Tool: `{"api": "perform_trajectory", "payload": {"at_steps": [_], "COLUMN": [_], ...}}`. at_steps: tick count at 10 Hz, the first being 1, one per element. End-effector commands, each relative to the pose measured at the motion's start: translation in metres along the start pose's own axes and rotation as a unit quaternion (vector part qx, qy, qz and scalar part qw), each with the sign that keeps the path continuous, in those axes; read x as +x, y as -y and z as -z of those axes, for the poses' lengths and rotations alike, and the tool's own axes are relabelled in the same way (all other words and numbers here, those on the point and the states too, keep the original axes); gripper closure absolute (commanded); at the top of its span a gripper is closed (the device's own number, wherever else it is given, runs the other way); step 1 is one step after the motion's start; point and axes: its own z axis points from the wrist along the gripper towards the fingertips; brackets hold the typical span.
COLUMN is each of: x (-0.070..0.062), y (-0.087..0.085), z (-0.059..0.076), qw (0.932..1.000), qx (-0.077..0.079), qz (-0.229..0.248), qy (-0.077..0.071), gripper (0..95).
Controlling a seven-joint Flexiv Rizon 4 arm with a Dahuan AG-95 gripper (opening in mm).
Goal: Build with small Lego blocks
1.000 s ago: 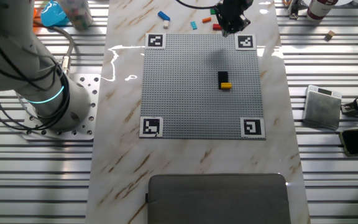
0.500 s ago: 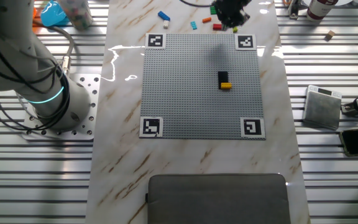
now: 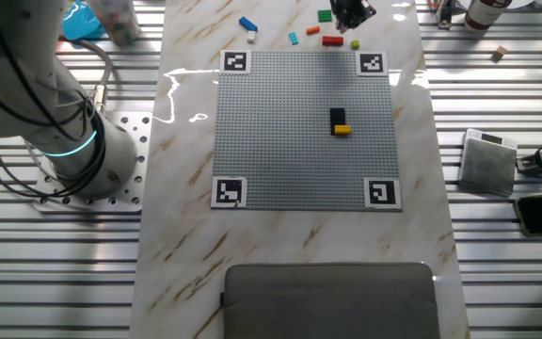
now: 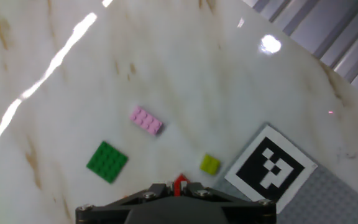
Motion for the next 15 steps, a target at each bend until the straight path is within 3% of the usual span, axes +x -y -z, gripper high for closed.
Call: {"api": "perform_trajectory", "payload": {"at_steps": [1,4,6,7,15], "x": [0.0012,0.0027,0.0038,0.0048,0.0067], "y": [-0.0024,-0.0010,-0.0003,-0.0003,-0.0006], "z": [-0.0027,-0.0067,-0.0073,-0.0076,-0.0087], "qw": [0.9975,0.9884,0.9826,0.9794,0.9775], "qx": [-0.005,-0.003,0.002,0.003,0.004], "qz": [-0.071,-0.152,-0.186,-0.202,-0.211], "qy": [0.004,-0.001,0.008,0.010,0.010], "gripper": [19.0,19.0,19.0,38.0,38.0]}}
